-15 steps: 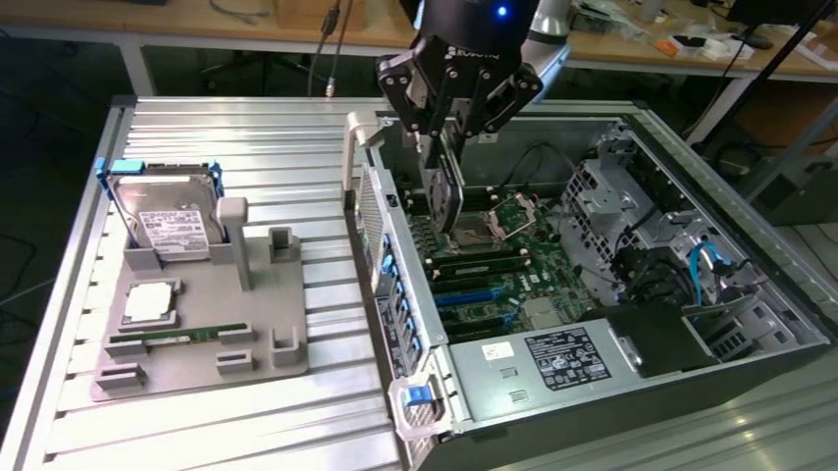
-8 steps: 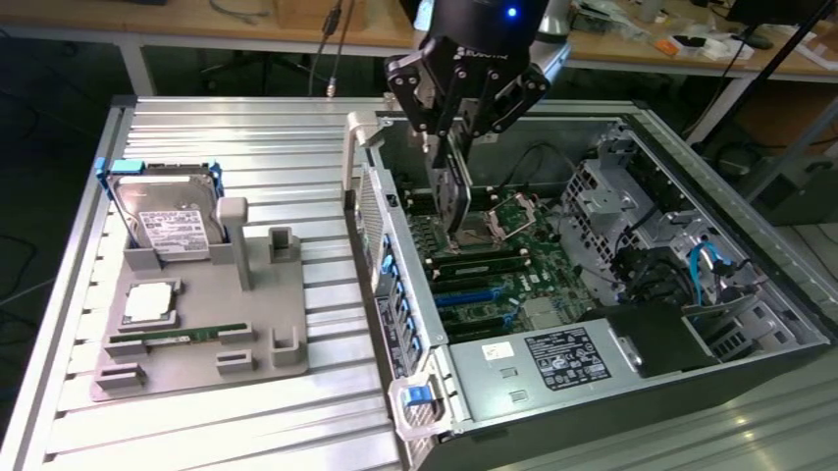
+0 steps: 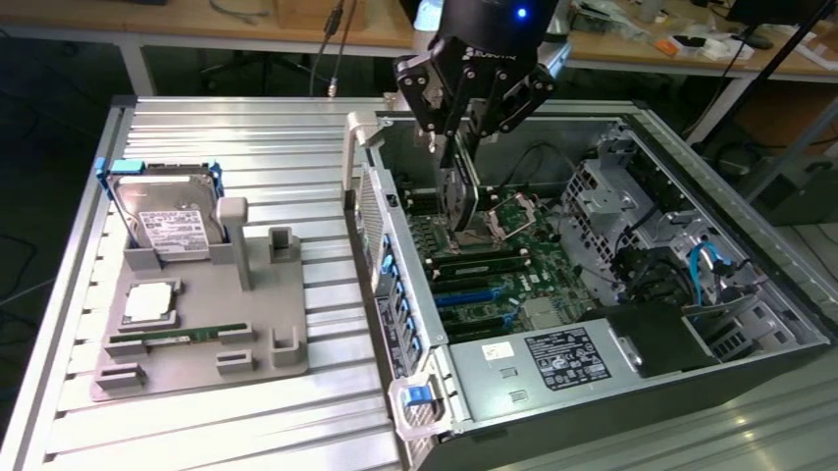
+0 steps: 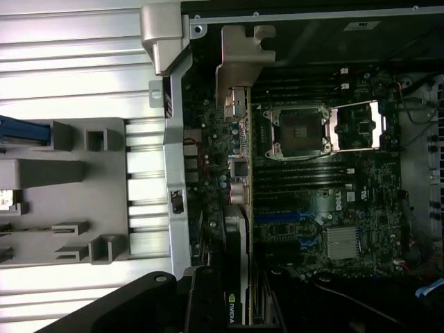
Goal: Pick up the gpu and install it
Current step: 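Pick up the gpu and move the gpu toward the slot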
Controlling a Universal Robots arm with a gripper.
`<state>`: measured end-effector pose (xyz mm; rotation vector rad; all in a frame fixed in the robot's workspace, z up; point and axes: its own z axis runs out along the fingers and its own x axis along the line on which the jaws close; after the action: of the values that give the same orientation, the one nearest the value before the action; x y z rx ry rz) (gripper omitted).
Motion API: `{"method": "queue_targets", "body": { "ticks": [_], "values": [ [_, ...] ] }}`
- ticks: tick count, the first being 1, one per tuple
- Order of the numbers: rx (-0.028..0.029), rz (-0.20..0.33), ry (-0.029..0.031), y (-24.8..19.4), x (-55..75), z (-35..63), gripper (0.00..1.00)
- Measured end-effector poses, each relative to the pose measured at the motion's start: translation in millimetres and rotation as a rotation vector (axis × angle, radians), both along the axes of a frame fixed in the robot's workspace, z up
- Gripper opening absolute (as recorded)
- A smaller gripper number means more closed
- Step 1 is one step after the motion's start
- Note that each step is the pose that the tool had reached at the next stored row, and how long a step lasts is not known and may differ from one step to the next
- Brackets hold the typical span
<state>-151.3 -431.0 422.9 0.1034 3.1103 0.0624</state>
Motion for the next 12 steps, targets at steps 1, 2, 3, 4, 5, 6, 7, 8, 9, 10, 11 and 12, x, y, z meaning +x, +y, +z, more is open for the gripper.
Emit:
{"method": "queue_targets", "body": {
  "ticks": [1, 2, 3, 4, 5, 6, 7, 8, 9, 10, 11, 12],
  "values": [
    [0.0000, 0.000, 0.0000, 0.0, 0.9, 0.0, 0.27],
    [0.0001, 0.000, 0.0000, 0.0, 2.1, 0.0, 0.27],
    [0.0000, 0.000, 0.0000, 0.0, 2.9, 0.0, 0.27],
    [0.0001, 0.000, 0.0000, 0.0, 3.9, 0.0, 0.27],
    [0.0001, 0.000, -0.0001, 0.0, 4.7, -0.1, 0.27],
    [0.0000, 0.000, 0.0000, 0.0, 5.6, 0.0, 0.27],
    [0.0000, 0.000, 0.0000, 0.0, 6.5, 0.0, 0.27],
    [0.0001, 0.000, 0.0000, 0.0, 7.3, 0.0, 0.27],
    [0.0000, 0.000, 0.0000, 0.0, 8.2, 0.0, 0.27],
    [0.0001, 0.000, 0.0000, 0.0, 9.2, 0.0, 0.27],
    [0.0001, 0.000, 0.0000, 0.0, 10.0, 0.0, 0.27],
    [0.0000, 0.000, 0.0000, 0.0, 11.0, 0.0, 0.27]
  ]
}}
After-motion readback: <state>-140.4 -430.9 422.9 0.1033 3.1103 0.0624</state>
